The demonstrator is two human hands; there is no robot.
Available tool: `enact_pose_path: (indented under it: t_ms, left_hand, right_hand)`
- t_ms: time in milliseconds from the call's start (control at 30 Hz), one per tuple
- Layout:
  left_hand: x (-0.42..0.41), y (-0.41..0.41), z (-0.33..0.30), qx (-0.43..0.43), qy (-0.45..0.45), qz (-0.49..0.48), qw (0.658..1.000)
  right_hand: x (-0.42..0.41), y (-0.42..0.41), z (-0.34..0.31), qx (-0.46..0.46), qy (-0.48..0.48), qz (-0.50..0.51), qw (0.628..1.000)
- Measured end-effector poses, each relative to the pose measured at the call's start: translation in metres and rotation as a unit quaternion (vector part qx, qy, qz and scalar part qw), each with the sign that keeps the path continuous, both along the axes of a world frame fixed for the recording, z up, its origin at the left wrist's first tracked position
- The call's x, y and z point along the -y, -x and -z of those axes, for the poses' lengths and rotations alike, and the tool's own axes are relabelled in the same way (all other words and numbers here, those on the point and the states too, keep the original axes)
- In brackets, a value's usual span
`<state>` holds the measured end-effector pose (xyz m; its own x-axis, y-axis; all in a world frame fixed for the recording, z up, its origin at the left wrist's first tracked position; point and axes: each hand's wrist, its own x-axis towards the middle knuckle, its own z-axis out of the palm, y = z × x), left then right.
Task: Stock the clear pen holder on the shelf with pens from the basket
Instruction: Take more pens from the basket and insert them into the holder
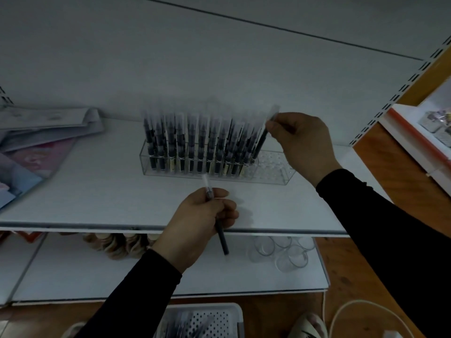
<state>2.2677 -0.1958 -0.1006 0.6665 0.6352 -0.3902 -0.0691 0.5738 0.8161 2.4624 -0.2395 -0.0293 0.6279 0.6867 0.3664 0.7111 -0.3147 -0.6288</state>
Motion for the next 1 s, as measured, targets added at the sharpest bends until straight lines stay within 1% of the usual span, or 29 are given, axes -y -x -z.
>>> enact_pose_path:
  t_ms: [167,400,500,567,633,733,800,933,1000]
  left_hand:
    - [0.0,0.001,0.0,-0.001,-0.003,0.003,1.0]
    - [-0.001,0.002,0.0,0.018,-0.002,0.018,1.0]
    - [-0.001,0.002,0.0,0.021,-0.004,0.025,0.999]
    - [0.0,0.002,0.0,0.019,-0.016,0.038,0.999]
    - [0.003,0.002,-0.001,0.009,-0.049,0.057,0.997]
    - [0.007,0.002,-0.002,-0.016,-0.138,0.087,0.986]
    - [0.01,0.002,-0.003,-0.029,-0.178,0.097,0.979]
    - [0.011,0.001,-0.003,-0.041,-0.219,0.106,0.969]
    - [0.012,0.0,0.0,-0.053,-0.26,0.112,0.958]
  right_hand:
    - [0.0,0.007,0.009,0.018,0.02,-0.005,1.0]
    - [0.005,0.009,0.02,0.0,0.054,-0.005,0.999]
    - [0.018,0.018,0.021,-0.035,0.053,-0.005,0.998]
    - [0.028,0.03,0.025,-0.066,0.075,-0.03,0.995]
    - [0.036,0.046,0.029,-0.114,0.105,-0.07,0.985]
    - [0.041,0.064,0.035,-0.182,0.117,-0.118,0.969]
    - [0.042,0.067,0.036,-0.2,0.111,-0.125,0.965]
    - [0.043,0.064,0.032,-0.23,0.112,-0.123,0.959]
    - [0.043,0.064,0.031,-0.238,0.11,-0.127,0.957]
